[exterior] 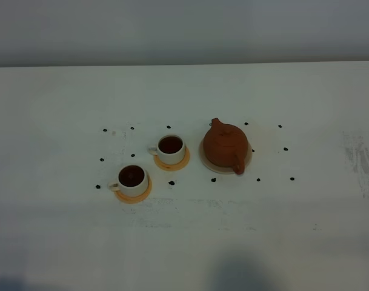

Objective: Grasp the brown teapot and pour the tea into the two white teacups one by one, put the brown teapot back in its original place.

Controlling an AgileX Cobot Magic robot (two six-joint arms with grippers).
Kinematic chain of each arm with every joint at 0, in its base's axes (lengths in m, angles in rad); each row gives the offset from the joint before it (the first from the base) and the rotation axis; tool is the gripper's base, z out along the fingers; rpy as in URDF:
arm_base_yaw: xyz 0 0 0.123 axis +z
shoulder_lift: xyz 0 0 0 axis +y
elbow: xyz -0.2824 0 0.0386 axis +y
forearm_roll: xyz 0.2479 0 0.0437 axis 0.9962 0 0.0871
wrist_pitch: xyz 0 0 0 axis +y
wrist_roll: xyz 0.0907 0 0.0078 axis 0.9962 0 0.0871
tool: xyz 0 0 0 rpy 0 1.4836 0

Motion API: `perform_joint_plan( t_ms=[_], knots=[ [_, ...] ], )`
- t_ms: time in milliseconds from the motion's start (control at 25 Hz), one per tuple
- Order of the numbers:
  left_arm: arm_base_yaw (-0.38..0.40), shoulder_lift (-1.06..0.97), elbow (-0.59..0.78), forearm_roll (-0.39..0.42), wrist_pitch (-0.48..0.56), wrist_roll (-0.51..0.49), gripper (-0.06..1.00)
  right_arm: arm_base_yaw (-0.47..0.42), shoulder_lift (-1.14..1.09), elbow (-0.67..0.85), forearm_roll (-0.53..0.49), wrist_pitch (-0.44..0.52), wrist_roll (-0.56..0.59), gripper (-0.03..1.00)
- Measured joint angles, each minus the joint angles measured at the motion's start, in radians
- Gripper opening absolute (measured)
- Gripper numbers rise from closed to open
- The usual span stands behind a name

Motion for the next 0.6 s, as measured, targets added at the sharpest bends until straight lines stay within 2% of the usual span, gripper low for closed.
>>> perform_joint_plan(
  t_ms=[600],
  knots=[
    [0.0,0.0,0.0,0.0,0.0,0.0,0.5,0.0,0.0,0.0,0.0,0.0,0.0,0.21]
  ],
)
